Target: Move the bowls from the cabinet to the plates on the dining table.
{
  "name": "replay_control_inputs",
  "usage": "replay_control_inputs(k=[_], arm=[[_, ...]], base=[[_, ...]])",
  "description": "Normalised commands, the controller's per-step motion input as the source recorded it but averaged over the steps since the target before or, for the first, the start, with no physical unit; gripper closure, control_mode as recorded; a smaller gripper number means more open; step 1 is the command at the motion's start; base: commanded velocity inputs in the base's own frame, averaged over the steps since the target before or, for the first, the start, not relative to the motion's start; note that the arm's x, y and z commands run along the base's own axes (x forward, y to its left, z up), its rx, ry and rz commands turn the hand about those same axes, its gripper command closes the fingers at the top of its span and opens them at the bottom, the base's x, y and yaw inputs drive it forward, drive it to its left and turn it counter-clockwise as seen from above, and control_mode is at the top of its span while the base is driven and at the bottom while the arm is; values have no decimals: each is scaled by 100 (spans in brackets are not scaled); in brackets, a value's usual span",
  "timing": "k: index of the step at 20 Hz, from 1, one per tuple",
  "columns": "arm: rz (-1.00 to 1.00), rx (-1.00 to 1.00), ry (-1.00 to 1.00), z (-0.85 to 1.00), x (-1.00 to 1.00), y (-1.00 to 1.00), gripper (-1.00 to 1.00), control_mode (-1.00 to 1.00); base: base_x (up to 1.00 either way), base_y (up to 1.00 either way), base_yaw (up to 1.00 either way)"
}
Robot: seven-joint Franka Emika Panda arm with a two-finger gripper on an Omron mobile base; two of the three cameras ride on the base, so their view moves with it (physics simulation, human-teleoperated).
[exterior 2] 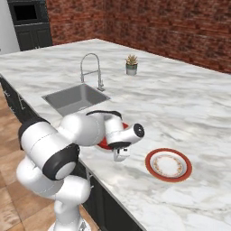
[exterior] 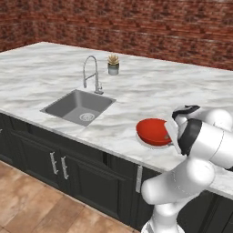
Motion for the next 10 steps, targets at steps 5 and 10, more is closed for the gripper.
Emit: replay_control_inputs(k=[5,10], arm=[[0,0,1,-3,4,-3,-100,-100],[0,0,0,5,0,-5,-100,-100]], base=[[0,0,0],[0,0,0]])
